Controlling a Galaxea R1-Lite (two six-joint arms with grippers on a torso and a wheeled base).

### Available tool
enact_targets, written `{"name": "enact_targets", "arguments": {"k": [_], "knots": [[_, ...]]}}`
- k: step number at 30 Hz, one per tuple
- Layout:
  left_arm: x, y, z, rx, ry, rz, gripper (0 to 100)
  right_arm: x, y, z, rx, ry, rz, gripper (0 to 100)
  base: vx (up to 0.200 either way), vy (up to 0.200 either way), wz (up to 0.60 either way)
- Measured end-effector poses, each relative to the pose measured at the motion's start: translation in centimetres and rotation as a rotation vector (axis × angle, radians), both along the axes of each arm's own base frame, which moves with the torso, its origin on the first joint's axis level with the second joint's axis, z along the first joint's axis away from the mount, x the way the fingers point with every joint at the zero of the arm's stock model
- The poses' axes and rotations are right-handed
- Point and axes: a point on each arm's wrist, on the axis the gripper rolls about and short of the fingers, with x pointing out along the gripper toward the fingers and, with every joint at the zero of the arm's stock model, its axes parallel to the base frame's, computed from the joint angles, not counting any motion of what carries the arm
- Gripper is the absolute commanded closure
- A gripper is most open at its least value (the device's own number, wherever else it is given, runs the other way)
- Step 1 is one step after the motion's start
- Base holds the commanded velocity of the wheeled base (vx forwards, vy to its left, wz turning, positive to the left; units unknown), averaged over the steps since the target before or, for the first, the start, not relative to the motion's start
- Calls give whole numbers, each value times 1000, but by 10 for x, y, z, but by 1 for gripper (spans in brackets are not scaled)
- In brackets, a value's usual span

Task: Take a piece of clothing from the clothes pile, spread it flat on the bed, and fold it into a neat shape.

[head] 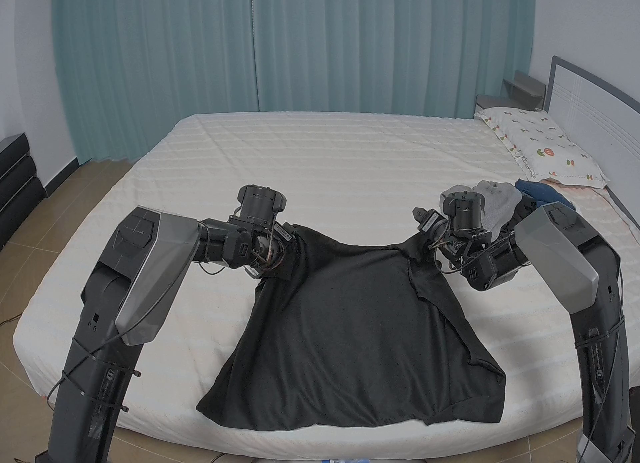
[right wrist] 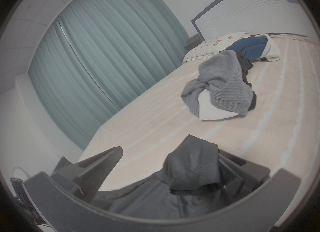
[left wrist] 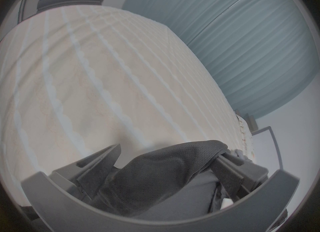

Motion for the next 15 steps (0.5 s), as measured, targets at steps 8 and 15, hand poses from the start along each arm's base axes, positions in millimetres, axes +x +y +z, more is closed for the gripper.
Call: {"name": "enact_targets", "arguments": {"k": [8, 15], "knots": [[-6, 11, -22, 102, 135, 39, 0, -3, -25, -16, -59, 74, -51, 0, 0, 0, 0], [-16, 19, -23, 136, 262, -4, 0, -14, -40, -20, -71, 131, -52, 0, 0, 0, 0]]}}
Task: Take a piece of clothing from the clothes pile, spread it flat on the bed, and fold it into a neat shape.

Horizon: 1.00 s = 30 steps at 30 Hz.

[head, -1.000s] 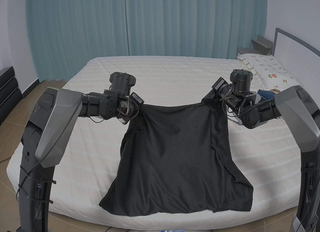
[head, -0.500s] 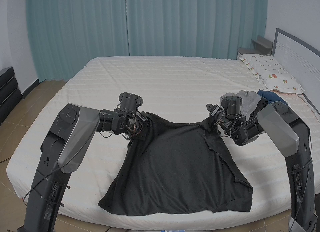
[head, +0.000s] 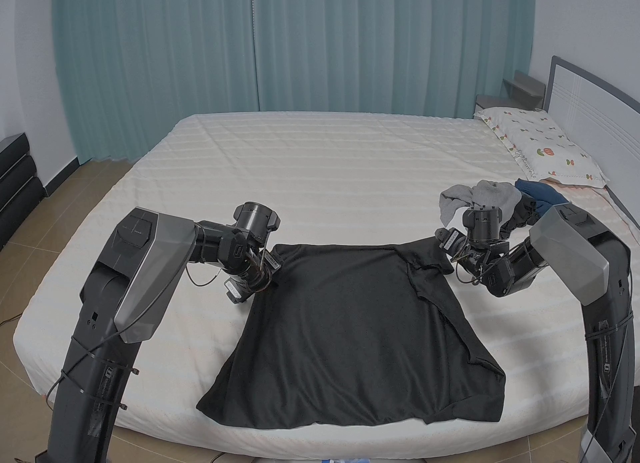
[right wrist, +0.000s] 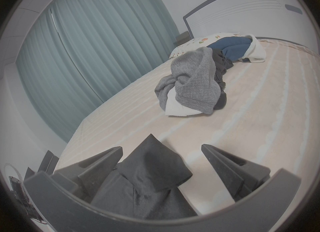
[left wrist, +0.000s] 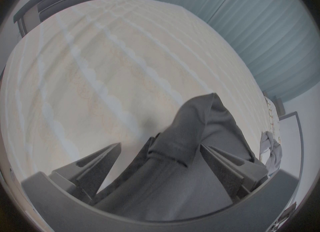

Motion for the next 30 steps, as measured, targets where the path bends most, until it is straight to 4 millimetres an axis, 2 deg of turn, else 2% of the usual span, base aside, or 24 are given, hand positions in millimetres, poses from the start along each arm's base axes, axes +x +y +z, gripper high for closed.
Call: {"name": "enact_targets", "arguments": {"k": [12, 22, 30], "knots": [[-21, 8, 26, -63, 94, -64, 0, -32, -7, 13, 19, 66, 69, 0, 0, 0, 0], [-48, 17, 32, -89, 120, -82, 0, -53, -2, 7, 5, 124, 104, 0, 0, 0, 0], [-72, 25, 34, -140, 60, -107, 0, -64, 3, 4, -15, 157, 131, 0, 0, 0, 0]]}}
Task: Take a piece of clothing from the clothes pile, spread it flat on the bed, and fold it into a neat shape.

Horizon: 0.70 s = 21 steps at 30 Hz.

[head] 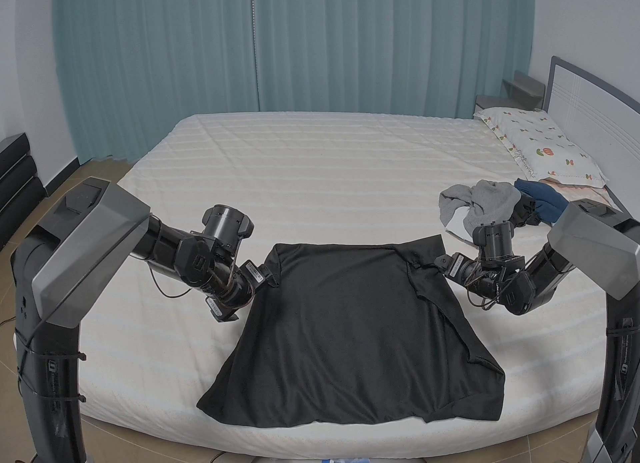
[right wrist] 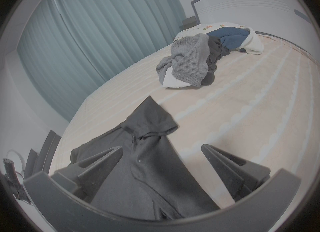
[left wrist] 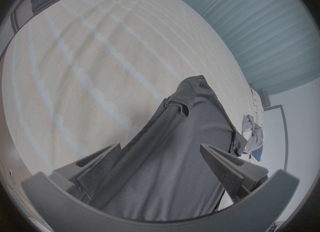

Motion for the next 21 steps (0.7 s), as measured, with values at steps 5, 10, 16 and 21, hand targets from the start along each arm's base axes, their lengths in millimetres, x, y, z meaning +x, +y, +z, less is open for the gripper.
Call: {"name": "enact_targets", "arguments": {"k": [5, 10, 16, 21], "knots": [[-18, 6, 2, -25, -45, -6, 0, -12, 4, -2, -48, 29, 55, 0, 0, 0, 0], [-29, 8, 2, -50, -106, -11, 0, -22, 8, -3, -109, 52, 112, 0, 0, 0, 0], [-39, 10, -1, -78, -155, -5, 0, -29, 18, -4, -184, 67, 178, 0, 0, 0, 0], [-42, 11, -4, -113, -172, 26, 0, -25, 28, -2, -207, 82, 200, 0, 0, 0, 0]]}}
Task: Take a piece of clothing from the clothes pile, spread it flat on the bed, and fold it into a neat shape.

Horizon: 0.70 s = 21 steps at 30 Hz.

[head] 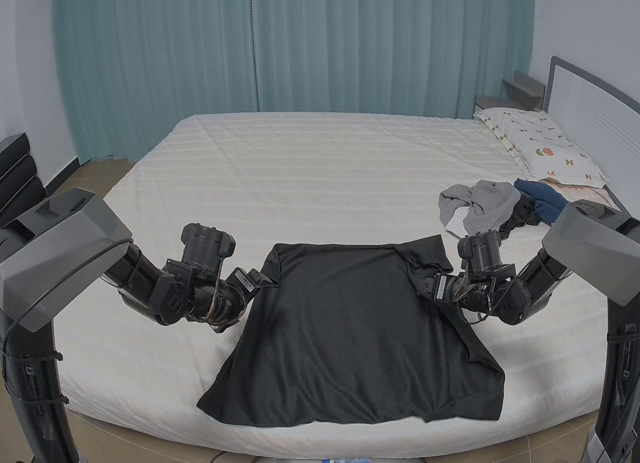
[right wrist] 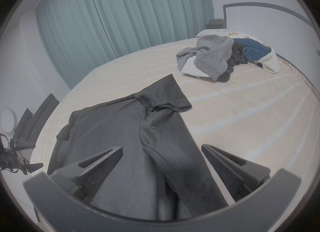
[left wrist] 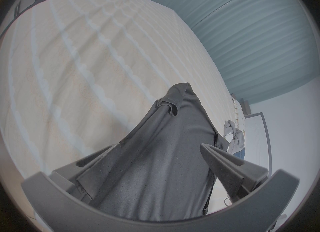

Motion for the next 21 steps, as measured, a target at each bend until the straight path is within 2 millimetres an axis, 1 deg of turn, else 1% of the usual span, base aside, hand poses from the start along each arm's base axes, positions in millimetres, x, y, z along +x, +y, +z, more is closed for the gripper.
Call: {"name": "enact_targets", "arguments": {"k": [6, 12, 19, 20, 21], "knots": [[-5, 5, -6, -9, -13, 12, 0, 10, 9, 2, -23, 15, 5, 0, 0, 0, 0], [-11, 7, -12, -10, -9, 15, 0, 19, 13, -7, -107, 26, 25, 0, 0, 0, 0], [-12, 8, -17, -7, 4, 17, 0, 27, 16, -16, -136, 29, 29, 0, 0, 0, 0], [-12, 8, -18, -7, 6, 18, 0, 28, 16, -17, -140, 29, 28, 100, 0, 0, 0], [-12, 8, -18, -7, 7, 18, 0, 29, 16, -18, -142, 30, 29, 100, 0, 0, 0]]}}
